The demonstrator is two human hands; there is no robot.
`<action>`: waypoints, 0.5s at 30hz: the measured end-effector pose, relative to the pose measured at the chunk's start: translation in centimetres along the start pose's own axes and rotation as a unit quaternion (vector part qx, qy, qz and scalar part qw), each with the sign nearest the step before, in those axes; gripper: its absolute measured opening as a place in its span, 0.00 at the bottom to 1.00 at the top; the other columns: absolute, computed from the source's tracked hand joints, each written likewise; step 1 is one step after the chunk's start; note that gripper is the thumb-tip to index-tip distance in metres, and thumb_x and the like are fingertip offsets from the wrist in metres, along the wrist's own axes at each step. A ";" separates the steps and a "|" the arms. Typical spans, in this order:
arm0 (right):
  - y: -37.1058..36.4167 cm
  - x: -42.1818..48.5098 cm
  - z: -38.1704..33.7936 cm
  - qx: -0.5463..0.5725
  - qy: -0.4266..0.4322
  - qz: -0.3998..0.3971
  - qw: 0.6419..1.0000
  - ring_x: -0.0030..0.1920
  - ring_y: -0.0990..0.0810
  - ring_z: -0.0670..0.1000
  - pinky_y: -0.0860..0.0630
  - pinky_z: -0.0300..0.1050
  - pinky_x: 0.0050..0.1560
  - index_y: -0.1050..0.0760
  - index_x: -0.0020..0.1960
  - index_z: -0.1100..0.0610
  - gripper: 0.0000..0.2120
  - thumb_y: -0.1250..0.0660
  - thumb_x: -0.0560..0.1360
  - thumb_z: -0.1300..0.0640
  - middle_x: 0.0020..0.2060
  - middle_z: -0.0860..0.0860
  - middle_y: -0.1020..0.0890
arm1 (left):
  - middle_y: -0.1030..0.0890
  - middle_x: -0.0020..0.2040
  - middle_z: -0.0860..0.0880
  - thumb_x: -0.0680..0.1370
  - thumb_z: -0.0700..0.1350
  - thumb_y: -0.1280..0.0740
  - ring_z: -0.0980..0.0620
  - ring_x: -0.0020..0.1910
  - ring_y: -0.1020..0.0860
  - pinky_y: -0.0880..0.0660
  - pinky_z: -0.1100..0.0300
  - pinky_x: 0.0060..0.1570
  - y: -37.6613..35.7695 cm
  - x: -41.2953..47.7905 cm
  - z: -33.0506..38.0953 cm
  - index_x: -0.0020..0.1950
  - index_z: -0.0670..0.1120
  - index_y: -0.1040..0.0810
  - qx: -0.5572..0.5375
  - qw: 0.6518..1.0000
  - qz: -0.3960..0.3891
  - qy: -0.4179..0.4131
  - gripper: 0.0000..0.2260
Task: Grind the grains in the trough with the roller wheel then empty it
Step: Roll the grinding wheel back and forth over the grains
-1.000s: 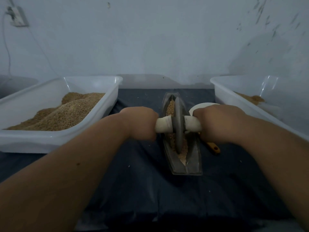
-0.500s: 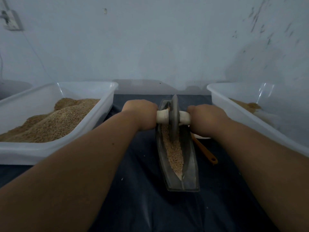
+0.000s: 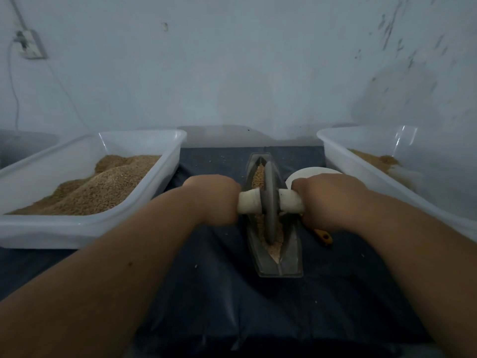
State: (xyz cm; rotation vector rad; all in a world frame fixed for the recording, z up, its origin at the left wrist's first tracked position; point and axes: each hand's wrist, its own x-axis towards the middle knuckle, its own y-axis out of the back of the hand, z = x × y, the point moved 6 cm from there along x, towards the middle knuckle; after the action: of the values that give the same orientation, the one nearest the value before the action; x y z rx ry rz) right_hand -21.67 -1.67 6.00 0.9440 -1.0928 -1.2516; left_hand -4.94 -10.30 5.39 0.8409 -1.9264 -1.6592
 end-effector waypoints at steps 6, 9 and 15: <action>-1.1 2.2 0.6 0.029 -0.019 -0.054 0.998 0.36 0.24 0.46 0.26 0.43 0.37 0.32 0.40 0.44 0.10 0.31 0.69 0.52 0.37 0.45 0.24 | 0.25 0.37 0.55 0.70 0.54 0.32 0.55 0.35 0.26 0.29 0.56 0.34 -0.1 1.6 -0.5 0.36 0.53 0.32 0.004 1.000 0.006 0.016 0.10; -1.5 4.4 1.4 0.046 -0.025 -0.045 0.998 0.36 0.27 0.44 0.30 0.42 0.33 0.29 0.48 0.46 0.10 0.30 0.69 0.52 0.37 0.44 0.25 | 0.24 0.39 0.54 0.70 0.54 0.33 0.53 0.37 0.25 0.32 0.57 0.32 0.4 3.8 -1.0 0.40 0.53 0.28 0.010 0.999 0.034 0.032 0.07; -1.8 7.2 2.5 0.037 -0.047 0.005 0.998 0.35 0.30 0.47 0.30 0.44 0.36 0.33 0.46 0.48 0.12 0.30 0.69 0.53 0.35 0.46 0.29 | 0.26 0.38 0.55 0.70 0.54 0.33 0.51 0.39 0.24 0.32 0.56 0.33 1.1 6.9 -2.2 0.46 0.54 0.26 0.018 0.996 0.064 0.053 0.07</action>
State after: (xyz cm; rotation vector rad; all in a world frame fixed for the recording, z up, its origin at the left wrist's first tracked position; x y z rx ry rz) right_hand -24.60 -8.97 5.64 0.9419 -1.2244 -1.2657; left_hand -8.48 -16.59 6.53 0.7847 -1.9008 -1.4811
